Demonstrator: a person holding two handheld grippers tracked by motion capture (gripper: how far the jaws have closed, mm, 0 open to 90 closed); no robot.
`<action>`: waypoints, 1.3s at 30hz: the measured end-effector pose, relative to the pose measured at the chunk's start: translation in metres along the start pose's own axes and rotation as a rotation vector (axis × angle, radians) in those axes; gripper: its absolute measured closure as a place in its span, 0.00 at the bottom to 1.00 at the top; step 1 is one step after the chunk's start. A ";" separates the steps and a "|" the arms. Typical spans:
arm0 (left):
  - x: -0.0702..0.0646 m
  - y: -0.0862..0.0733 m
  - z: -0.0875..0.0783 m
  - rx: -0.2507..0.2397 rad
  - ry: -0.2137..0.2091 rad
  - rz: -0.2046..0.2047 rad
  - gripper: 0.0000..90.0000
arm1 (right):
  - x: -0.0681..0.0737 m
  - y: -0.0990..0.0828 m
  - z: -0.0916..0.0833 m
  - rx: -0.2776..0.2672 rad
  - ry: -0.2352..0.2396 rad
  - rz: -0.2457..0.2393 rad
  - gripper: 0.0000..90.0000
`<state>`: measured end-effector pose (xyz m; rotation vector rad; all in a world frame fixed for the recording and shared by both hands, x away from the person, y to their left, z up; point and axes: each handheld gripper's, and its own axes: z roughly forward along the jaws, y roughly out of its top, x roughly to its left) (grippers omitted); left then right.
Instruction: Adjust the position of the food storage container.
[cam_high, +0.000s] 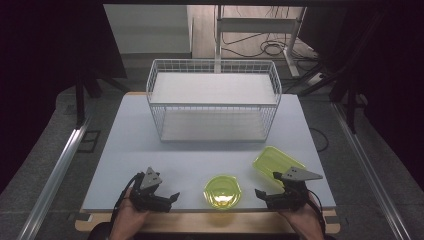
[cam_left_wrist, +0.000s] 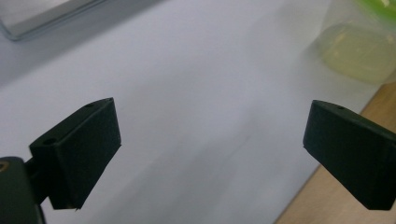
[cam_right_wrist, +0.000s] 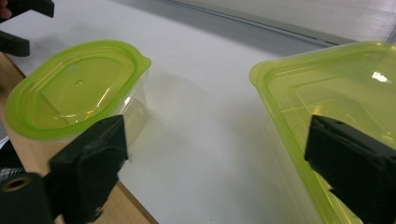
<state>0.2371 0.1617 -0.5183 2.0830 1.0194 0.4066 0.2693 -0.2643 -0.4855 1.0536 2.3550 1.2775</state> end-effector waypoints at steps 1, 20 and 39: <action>-0.001 0.000 0.001 0.004 -0.004 -0.005 0.03 | 0.000 -0.001 0.001 0.010 0.000 0.001 0.11; -0.021 0.010 -0.007 -0.074 -0.138 0.046 0.59 | -0.005 -0.003 0.000 0.012 -0.029 0.021 0.23; -0.099 0.052 0.020 -0.069 -0.335 0.125 1.00 | -0.001 -0.003 0.002 0.018 -0.068 -0.035 0.25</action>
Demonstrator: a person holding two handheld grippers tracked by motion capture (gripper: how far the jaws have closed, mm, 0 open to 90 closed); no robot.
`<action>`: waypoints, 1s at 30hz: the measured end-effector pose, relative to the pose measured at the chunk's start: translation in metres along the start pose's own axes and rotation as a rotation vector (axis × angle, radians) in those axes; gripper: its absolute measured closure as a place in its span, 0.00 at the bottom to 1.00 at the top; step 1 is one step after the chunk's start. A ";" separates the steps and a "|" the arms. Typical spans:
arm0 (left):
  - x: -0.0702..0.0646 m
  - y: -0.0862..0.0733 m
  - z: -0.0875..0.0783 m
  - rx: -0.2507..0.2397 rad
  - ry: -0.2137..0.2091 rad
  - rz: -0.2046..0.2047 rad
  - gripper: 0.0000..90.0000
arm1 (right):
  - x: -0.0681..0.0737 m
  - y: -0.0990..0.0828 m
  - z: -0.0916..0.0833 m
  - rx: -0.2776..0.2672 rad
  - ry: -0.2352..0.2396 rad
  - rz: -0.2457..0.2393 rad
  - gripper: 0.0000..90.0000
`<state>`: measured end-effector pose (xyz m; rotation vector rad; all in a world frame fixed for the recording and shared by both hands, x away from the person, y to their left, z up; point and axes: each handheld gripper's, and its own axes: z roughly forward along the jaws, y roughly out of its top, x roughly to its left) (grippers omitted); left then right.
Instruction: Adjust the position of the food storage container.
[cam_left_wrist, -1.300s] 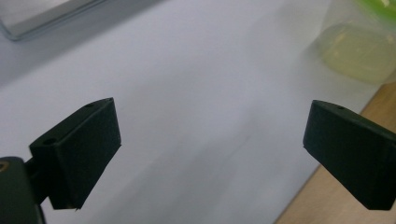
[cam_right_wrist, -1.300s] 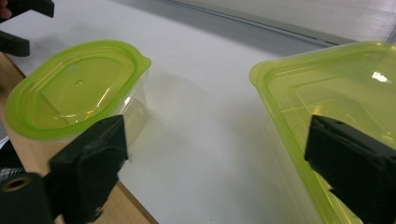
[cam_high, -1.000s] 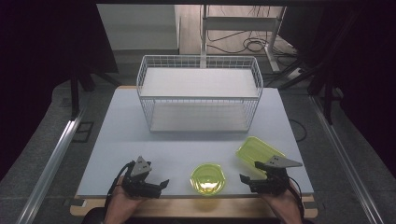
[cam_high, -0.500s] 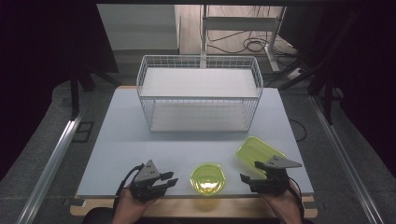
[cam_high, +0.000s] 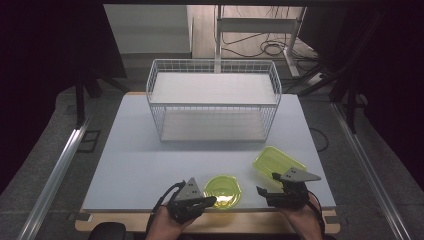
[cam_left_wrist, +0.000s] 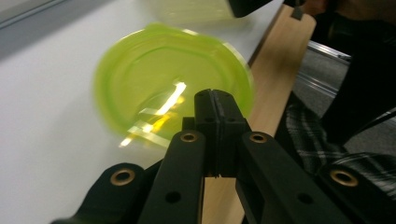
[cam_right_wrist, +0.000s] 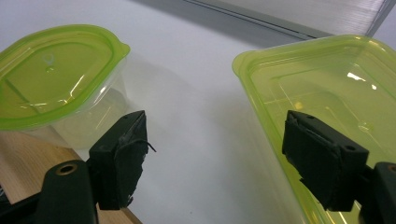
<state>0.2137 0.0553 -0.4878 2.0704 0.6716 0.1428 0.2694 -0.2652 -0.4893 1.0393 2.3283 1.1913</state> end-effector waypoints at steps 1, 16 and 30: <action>-0.003 0.002 0.003 0.004 -0.005 0.006 1.00 | 0.000 0.000 0.000 0.000 -0.001 0.000 0.25; -0.029 0.028 0.045 0.042 -0.047 0.050 1.00 | -0.003 -0.001 -0.001 -0.004 -0.011 0.006 0.25; -0.003 0.022 0.042 0.069 0.035 -0.027 1.00 | -0.003 -0.001 0.000 0.002 -0.010 0.003 0.24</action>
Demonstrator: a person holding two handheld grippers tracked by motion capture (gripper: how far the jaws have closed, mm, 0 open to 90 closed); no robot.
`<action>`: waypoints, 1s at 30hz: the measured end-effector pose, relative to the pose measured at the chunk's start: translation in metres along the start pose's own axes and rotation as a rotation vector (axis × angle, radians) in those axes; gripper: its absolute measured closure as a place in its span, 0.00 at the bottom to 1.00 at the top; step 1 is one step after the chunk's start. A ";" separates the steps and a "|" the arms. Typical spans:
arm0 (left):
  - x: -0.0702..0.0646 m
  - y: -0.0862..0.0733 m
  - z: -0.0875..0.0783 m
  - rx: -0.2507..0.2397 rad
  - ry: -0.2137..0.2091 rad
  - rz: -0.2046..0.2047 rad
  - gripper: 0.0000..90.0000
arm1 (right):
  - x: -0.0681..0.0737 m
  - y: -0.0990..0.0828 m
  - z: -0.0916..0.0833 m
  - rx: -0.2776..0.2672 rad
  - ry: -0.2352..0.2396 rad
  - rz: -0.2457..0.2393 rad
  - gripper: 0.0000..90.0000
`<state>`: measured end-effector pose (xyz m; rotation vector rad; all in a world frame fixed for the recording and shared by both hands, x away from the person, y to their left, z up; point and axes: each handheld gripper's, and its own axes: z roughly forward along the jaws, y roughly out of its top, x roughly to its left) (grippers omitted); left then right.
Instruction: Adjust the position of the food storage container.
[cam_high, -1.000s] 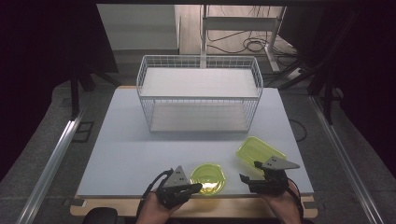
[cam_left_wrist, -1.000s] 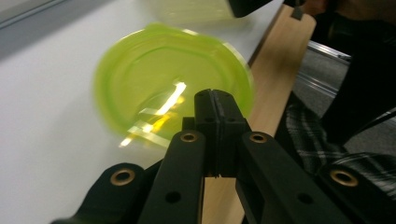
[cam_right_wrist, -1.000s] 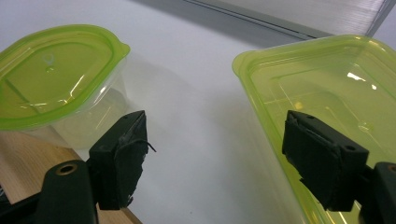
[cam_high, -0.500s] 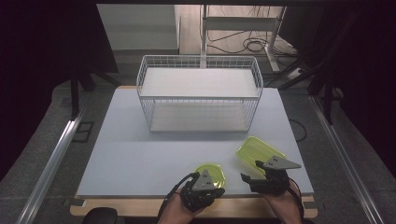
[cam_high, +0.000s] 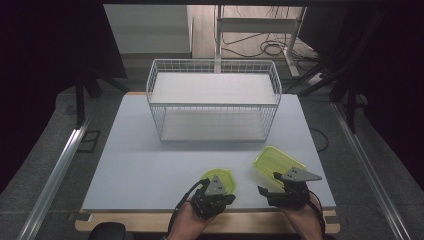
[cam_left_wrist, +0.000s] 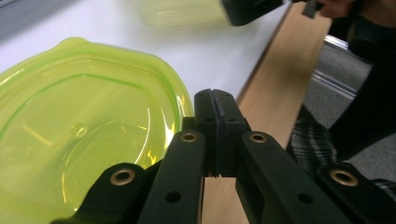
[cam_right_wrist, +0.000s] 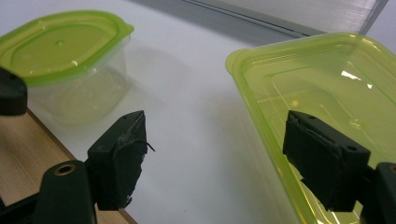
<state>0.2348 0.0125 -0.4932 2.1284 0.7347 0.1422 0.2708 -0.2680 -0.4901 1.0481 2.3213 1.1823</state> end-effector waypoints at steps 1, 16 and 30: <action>0.003 -0.001 -0.001 0.005 0.007 -0.004 1.00 | 0.000 0.000 0.000 0.000 0.000 -0.001 0.24; 0.033 0.003 -0.013 -0.002 0.049 -0.072 1.00 | 0.000 0.000 0.001 0.004 -0.004 -0.003 0.24; 0.052 0.044 0.021 0.073 0.119 -0.065 1.00 | 0.000 0.000 0.001 0.008 -0.002 -0.004 0.24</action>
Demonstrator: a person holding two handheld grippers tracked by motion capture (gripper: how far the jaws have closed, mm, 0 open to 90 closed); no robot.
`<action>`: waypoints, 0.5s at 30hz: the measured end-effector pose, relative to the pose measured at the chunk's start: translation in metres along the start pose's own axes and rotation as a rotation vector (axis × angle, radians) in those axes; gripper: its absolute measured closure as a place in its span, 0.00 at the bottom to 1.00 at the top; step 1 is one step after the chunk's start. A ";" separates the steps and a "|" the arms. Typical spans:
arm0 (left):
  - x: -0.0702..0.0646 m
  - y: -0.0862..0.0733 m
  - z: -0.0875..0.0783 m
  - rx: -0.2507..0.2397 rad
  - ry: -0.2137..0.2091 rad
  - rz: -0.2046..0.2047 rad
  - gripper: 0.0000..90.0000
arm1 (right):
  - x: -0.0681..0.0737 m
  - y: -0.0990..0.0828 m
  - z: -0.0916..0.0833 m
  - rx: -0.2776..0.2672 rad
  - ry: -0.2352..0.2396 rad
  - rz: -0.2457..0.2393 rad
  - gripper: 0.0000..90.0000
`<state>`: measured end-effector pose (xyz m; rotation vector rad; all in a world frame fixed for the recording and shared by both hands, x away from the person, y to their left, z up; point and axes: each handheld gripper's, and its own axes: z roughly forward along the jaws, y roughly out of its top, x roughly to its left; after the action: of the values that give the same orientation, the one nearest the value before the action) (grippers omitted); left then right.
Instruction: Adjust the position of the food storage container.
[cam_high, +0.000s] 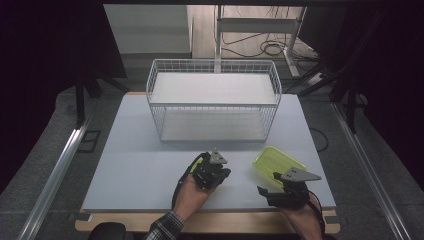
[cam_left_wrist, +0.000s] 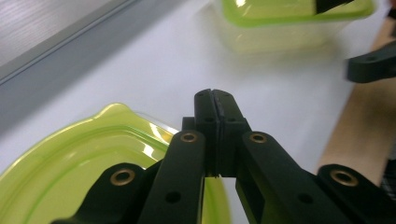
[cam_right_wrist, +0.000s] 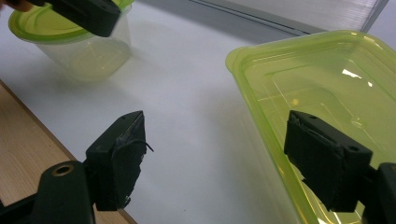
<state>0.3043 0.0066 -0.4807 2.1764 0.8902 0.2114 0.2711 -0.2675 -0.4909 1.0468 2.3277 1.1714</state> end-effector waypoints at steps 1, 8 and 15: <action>0.002 0.000 0.001 0.000 -0.008 -0.009 1.00 | 0.000 0.000 0.000 -0.001 0.000 0.001 0.24; 0.010 -0.010 -0.006 0.027 0.028 -0.012 1.00 | 0.000 0.000 0.000 0.001 0.002 0.004 0.23; 0.034 -0.027 -0.026 0.040 0.076 -0.046 1.00 | 0.000 0.000 0.001 0.004 0.000 0.003 0.23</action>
<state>0.3045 0.0564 -0.4862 2.1952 0.9934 0.2567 0.2711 -0.2668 -0.4915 1.0514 2.3299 1.1686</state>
